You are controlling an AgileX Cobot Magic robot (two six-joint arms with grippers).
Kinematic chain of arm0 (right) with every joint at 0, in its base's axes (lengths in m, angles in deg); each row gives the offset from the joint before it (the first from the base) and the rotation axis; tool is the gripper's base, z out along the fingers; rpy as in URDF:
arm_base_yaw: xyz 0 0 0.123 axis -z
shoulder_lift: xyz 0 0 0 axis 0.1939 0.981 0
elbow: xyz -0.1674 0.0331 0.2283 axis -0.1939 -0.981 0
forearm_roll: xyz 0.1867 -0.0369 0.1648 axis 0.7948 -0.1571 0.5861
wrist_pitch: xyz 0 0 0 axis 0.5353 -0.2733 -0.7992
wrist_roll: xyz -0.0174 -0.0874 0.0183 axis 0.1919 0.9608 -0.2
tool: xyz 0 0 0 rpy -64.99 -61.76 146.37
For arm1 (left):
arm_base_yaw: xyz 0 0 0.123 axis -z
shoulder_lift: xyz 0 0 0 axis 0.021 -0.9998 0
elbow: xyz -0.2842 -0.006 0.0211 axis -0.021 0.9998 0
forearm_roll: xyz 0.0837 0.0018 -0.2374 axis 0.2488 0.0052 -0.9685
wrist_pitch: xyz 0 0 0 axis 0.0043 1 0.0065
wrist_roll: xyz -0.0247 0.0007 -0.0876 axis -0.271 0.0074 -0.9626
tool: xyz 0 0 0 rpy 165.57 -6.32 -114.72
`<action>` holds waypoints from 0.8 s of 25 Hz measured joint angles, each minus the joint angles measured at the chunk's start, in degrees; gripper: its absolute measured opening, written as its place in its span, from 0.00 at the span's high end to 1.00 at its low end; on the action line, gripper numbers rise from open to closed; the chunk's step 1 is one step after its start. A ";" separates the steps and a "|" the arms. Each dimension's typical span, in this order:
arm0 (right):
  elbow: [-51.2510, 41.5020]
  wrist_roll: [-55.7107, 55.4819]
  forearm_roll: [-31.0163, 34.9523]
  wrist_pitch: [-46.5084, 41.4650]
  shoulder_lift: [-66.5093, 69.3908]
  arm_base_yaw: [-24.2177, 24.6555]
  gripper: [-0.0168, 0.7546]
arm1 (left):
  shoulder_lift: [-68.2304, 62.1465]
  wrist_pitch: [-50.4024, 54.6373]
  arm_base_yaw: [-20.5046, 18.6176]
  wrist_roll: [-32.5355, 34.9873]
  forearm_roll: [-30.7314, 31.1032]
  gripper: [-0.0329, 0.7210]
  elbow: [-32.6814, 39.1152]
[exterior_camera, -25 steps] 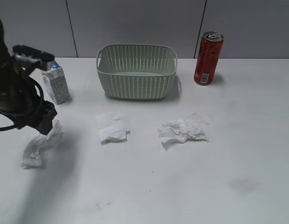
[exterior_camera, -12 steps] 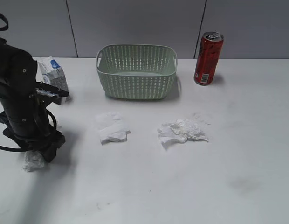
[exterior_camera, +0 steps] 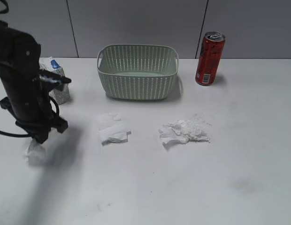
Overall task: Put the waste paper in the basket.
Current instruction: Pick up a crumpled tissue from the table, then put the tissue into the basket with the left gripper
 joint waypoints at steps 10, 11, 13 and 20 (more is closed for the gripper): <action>0.00 0.00 0.00 0.00 0.00 0.00 0.22 | 4.39 0.40 0.85 0.03 -4.28 0.96 -24.80; 0.00 0.00 0.00 0.00 0.00 0.00 0.22 | 4.45 -3.25 0.99 0.03 -5.90 0.96 -26.06; 0.00 0.00 0.00 0.00 0.00 0.00 0.22 | 4.51 -11.26 1.35 -0.05 -10.88 0.96 -26.94; 0.00 0.00 0.00 0.00 0.00 0.00 0.22 | 1.56 -38.10 4.38 -0.04 -17.51 0.96 -27.13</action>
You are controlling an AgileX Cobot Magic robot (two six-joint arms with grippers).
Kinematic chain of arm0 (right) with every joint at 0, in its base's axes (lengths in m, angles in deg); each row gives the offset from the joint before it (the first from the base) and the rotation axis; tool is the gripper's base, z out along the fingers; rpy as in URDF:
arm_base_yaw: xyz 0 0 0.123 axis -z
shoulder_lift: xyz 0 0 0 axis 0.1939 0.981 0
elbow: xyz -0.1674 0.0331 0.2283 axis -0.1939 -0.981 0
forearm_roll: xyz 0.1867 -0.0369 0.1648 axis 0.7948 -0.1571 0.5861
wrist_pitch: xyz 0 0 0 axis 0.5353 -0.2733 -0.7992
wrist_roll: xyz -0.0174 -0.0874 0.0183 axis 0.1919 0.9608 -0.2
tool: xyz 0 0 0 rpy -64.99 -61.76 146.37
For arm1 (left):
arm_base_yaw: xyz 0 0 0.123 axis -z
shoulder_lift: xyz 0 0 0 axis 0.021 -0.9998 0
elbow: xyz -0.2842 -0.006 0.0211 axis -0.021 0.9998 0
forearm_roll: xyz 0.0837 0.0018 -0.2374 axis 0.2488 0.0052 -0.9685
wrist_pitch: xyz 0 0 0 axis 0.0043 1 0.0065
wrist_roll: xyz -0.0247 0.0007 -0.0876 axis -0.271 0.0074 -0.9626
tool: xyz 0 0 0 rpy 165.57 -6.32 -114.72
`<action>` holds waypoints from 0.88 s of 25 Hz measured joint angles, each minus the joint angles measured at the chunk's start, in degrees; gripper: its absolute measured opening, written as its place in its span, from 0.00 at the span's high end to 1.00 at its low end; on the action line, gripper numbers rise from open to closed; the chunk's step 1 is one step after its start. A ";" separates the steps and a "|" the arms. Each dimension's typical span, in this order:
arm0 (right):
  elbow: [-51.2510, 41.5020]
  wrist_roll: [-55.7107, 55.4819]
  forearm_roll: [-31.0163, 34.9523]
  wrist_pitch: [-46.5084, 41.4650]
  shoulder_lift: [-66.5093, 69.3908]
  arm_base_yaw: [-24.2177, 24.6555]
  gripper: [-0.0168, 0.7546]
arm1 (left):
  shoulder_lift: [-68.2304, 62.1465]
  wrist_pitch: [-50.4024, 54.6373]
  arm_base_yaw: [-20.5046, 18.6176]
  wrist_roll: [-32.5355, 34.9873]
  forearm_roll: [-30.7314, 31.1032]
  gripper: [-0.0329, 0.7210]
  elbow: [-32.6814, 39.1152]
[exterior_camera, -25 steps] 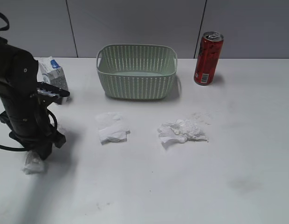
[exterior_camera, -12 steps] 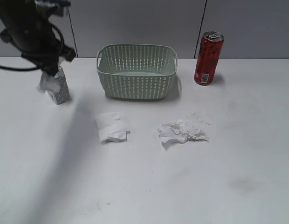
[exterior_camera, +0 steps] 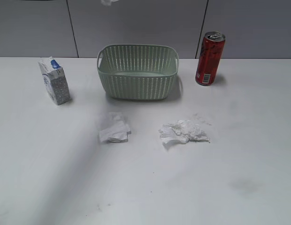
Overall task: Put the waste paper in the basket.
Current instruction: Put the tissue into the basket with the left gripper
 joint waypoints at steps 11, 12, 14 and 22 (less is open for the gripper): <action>0.00 -0.05 0.00 0.00 0.00 0.00 0.22 | -14.70 -8.88 3.96 -0.02 -0.56 0.94 -0.13; 0.00 -0.05 0.00 0.00 0.00 0.00 0.22 | -15.93 -8.24 3.96 -0.06 -0.56 0.91 -0.13; 0.00 -0.05 0.00 0.00 0.00 0.00 0.22 | -17.93 -6.66 3.96 0.04 -0.56 0.81 -0.13; 0.00 -0.05 0.00 0.00 0.00 0.00 0.22 | -18.99 -4.28 3.96 -0.02 -0.61 0.13 -0.13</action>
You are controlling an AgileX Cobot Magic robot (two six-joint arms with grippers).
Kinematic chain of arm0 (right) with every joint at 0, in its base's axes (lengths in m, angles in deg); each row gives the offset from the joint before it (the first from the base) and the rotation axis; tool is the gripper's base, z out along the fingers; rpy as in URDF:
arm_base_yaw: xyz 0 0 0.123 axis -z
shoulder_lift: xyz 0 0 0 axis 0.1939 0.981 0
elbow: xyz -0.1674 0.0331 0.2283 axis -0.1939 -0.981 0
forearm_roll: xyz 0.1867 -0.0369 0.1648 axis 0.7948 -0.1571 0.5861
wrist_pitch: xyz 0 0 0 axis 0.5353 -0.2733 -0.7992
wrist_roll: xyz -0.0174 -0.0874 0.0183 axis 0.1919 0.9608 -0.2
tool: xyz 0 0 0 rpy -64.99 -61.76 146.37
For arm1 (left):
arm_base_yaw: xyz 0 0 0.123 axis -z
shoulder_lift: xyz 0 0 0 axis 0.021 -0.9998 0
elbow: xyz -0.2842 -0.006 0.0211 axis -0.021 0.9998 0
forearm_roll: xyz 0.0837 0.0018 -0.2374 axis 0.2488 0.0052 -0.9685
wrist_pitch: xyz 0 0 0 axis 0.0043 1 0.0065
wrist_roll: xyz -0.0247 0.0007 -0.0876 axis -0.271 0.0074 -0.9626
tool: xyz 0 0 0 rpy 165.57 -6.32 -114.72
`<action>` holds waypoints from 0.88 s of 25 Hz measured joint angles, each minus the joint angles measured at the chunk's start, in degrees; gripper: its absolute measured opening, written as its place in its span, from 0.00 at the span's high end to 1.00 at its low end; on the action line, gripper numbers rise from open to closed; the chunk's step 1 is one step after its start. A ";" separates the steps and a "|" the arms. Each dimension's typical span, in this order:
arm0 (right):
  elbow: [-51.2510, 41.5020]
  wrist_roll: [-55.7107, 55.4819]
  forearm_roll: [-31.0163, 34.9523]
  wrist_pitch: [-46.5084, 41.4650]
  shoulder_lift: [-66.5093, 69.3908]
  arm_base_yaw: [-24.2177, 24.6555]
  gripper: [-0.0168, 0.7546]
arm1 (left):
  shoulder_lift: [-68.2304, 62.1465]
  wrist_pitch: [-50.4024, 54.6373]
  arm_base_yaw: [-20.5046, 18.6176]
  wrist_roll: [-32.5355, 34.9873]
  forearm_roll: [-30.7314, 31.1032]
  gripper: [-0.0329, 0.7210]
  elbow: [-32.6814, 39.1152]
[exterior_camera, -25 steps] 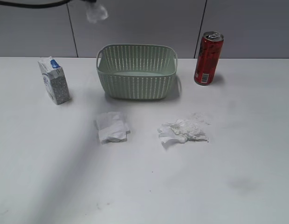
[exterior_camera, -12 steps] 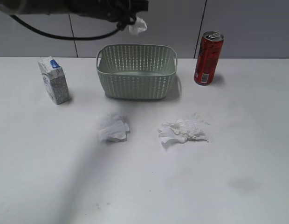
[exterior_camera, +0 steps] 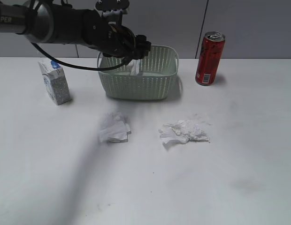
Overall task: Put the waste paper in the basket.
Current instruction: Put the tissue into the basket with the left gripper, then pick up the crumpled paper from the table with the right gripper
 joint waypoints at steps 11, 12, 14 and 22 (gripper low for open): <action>0.00 0.00 0.00 0.00 0.00 0.00 0.22 | 13.66 18.01 0.00 0.02 11.59 0.18 -0.07; 0.00 0.00 0.00 0.00 0.00 0.00 0.22 | 15.47 21.32 0.00 0.11 12.70 0.18 -0.07; 0.00 0.00 0.00 0.00 0.00 0.00 0.22 | 18.55 28.05 0.00 0.03 14.02 0.19 -0.08; 0.00 -1.16 0.00 0.00 0.00 0.00 0.22 | 24.20 56.00 -1.14 0.04 17.50 0.20 -0.13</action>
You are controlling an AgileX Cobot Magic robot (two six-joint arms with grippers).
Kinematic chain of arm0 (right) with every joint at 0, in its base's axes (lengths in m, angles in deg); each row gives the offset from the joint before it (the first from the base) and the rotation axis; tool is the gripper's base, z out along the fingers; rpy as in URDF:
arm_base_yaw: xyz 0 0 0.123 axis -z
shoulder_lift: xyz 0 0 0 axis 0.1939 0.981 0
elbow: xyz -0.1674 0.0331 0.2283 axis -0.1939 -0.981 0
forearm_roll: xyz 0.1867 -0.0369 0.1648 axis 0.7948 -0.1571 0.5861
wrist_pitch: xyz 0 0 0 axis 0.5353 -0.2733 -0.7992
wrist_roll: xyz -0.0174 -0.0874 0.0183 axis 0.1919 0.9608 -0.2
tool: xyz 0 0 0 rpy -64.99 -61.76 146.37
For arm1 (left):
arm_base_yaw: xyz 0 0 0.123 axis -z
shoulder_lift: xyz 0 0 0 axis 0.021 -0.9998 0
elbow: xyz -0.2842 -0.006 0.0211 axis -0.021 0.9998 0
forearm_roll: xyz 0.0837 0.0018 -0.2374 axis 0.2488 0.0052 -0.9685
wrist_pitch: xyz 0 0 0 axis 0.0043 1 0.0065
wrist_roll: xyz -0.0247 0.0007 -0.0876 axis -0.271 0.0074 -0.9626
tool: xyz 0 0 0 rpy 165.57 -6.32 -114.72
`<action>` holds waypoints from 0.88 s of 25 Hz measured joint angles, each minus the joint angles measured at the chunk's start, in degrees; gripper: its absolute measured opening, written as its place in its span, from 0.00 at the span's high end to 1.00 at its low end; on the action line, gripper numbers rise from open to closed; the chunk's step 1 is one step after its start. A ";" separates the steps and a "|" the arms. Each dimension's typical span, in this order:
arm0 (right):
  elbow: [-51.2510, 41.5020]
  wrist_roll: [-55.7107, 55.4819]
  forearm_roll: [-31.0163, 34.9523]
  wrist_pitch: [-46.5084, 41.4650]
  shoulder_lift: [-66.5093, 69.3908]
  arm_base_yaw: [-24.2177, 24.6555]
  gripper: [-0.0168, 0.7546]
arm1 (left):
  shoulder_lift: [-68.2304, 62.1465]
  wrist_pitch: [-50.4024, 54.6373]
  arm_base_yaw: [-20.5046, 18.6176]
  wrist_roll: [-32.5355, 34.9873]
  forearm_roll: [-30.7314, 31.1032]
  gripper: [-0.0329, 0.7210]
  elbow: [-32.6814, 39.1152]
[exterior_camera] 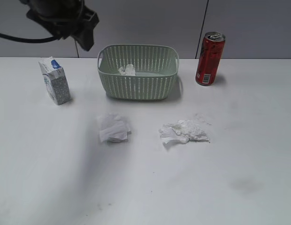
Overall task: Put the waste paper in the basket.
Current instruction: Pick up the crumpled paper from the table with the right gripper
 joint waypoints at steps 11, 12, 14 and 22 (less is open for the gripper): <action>4.05 -0.27 0.17 0.48 12.58 0.00 0.22 | 9.54 1.88 -9.92 -0.06 -0.03 0.22 13.36; 4.87 -0.27 0.38 0.48 14.96 0.00 0.22 | 11.32 1.39 -10.89 0.01 -0.10 0.22 15.81; 6.51 -0.31 1.54 0.90 19.82 0.00 0.22 | 14.92 -0.52 -12.59 -0.02 -0.33 0.22 20.19; 14.50 -0.03 4.34 4.04 44.00 0.00 0.22 | 31.22 -5.13 -13.30 -0.33 -0.91 0.22 36.72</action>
